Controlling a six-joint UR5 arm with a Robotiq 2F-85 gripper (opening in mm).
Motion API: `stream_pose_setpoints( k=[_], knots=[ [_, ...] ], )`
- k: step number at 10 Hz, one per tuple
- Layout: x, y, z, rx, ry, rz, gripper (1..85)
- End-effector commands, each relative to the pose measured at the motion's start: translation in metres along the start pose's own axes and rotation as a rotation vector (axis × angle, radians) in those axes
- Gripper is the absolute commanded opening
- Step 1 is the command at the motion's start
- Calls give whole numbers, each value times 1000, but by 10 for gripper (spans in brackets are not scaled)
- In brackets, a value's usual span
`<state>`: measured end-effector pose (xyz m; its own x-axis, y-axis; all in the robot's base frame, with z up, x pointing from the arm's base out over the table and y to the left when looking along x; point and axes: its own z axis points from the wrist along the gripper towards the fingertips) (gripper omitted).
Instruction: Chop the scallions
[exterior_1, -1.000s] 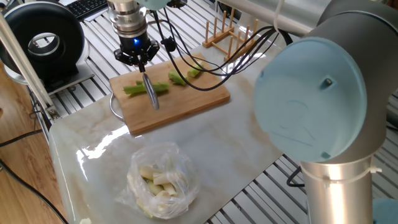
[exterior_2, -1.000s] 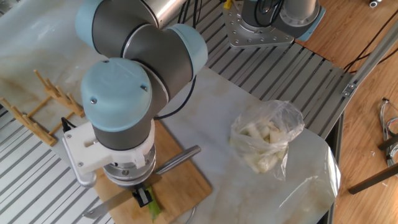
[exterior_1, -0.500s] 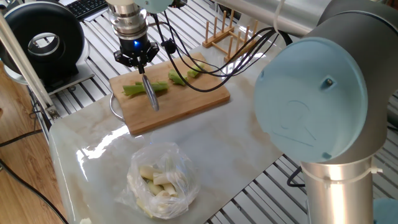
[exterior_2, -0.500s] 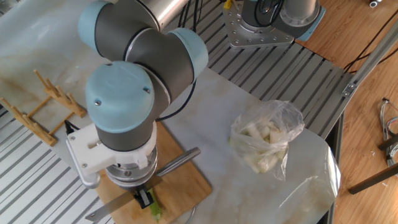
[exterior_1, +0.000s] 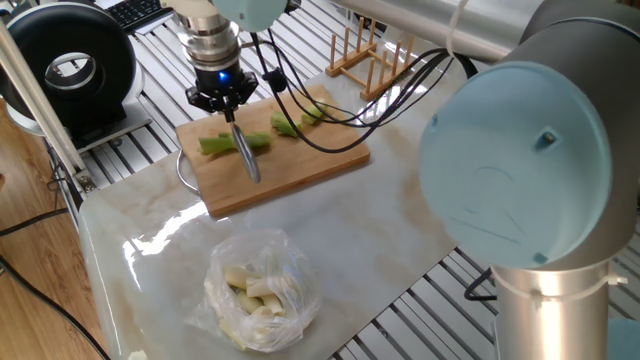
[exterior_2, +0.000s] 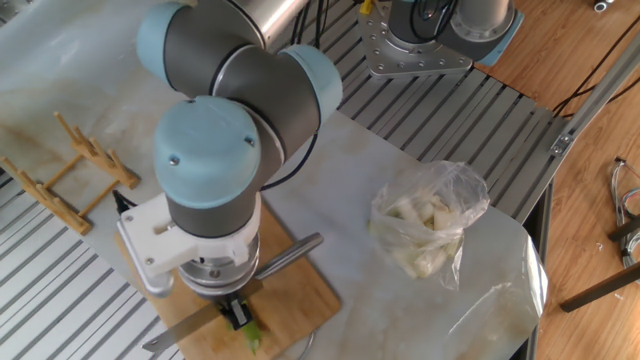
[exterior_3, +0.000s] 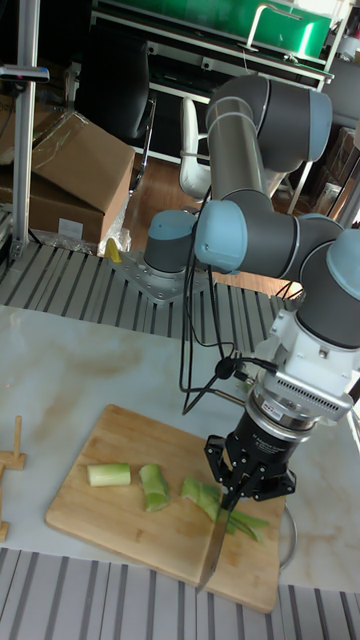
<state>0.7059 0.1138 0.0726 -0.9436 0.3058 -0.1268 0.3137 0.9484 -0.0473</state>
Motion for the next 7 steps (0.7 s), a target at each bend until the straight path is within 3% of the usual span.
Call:
stream_pose_setpoints(
  k=[1, 4, 7],
  knots=[
    [9, -6, -3, -7, 11, -16, 10],
    [17, -3, -1, -33, 20, -1, 10],
    [27, -9, -1, -23, 28, -17, 10]
  ],
)
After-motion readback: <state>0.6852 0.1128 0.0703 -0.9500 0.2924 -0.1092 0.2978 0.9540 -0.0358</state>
